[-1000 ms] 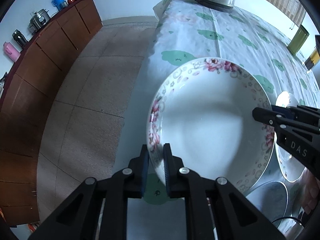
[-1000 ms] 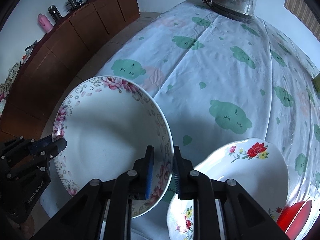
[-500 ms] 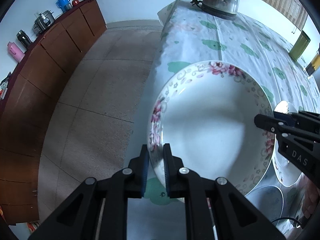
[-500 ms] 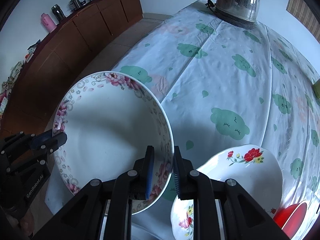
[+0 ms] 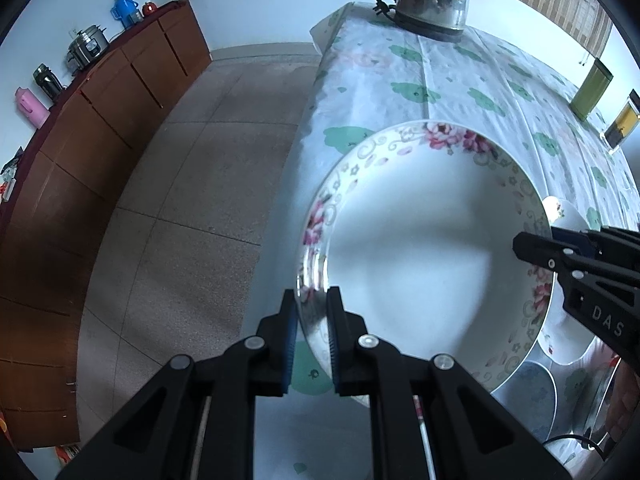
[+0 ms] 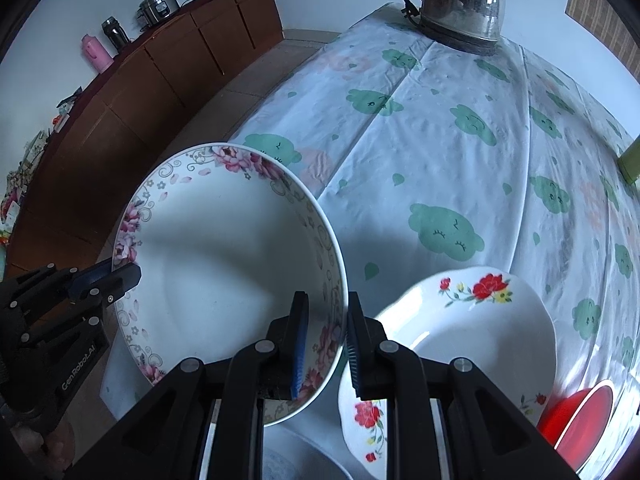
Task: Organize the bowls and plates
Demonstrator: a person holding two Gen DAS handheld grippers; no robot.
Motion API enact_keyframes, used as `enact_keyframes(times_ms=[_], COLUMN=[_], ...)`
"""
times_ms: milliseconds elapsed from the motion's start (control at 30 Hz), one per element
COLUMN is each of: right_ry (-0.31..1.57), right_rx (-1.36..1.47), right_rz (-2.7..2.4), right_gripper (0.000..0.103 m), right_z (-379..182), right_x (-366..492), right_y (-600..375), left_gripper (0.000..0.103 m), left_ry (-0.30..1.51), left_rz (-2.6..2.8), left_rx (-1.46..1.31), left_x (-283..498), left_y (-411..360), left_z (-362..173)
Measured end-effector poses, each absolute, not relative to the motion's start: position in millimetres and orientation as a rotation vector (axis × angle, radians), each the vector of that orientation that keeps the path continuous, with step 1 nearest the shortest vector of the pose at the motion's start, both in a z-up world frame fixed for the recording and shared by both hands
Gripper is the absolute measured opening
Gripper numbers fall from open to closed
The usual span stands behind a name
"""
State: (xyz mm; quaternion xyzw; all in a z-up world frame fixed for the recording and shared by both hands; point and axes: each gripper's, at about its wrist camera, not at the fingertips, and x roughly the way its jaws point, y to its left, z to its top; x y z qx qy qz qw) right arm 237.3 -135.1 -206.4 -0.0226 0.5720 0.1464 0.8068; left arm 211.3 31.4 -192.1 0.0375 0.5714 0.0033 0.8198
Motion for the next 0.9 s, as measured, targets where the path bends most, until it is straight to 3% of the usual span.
enact_keyframes(times_ms=[900], right_ry=[1.221], right_rx=[-0.056], right_rz=[0.299], right_gripper=[0.02], right_z=[-191.2], right_x=[181.9], right_y=[-164.4], left_gripper=[0.011], left_ry=[1.203], left_rz=[0.0], left_rx=[0.101], left_x=[165.0], left_y=[2.3], left_z=[-179.2])
